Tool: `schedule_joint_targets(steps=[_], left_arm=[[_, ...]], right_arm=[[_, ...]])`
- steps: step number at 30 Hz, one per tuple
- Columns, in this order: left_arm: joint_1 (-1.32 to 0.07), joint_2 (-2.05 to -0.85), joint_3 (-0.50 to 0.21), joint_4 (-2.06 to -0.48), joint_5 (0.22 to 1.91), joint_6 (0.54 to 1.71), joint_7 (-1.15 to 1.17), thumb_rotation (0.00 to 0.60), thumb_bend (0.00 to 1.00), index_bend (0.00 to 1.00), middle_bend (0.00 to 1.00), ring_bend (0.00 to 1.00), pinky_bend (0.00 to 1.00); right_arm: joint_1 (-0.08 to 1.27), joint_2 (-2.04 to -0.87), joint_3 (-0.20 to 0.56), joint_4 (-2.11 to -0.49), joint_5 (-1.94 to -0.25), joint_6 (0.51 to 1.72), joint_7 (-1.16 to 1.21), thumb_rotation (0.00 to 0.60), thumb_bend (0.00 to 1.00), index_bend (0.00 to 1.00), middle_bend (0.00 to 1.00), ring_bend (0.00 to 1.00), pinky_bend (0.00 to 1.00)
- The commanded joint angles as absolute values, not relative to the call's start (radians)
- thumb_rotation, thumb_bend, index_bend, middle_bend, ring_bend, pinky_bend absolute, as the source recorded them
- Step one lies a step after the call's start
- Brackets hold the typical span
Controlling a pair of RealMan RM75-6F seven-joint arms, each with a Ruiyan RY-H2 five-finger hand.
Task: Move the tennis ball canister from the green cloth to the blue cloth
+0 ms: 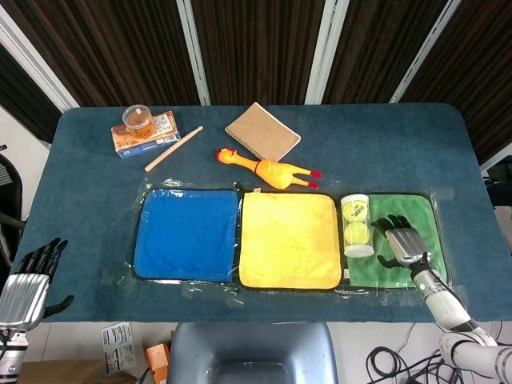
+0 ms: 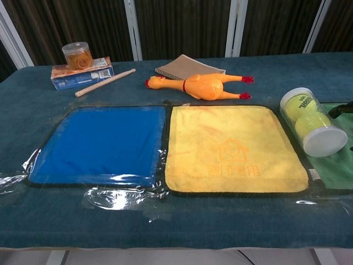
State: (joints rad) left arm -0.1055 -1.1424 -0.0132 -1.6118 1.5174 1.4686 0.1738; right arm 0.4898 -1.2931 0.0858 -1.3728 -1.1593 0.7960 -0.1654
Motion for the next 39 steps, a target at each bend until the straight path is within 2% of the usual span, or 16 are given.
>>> schedule_joint_targets(steps=[1,23,39], left_arm=[[-0.103,-1.140,-0.014,-1.613,1.520,1.475,0.169,0.600,0.09,0.00,0.07,0.11,0.18],[-0.088,-1.128,-0.010,-1.607,1.542,1.503,0.132,0.600,0.09,0.00,0.07,0.11,0.18],[-0.082,-1.119,-0.007,-1.602,1.558,1.514,0.103,0.600,0.09,0.00,0.07,0.11,0.18]], right_arm=[[0.508,-1.304,0.091,-1.388,-1.150,0.793,-0.190,0.599,0.28,0.17,0.13,0.00,0.03],[0.651,-1.360,0.122,-1.479,-0.945,0.775,-0.402,0.598,0.28,0.17,0.13,0.00,0.03],[0.757,-1.419,0.110,-1.506,-0.795,0.793,-0.527,0.599,0.28,0.17,0.13,0.00,0.04]])
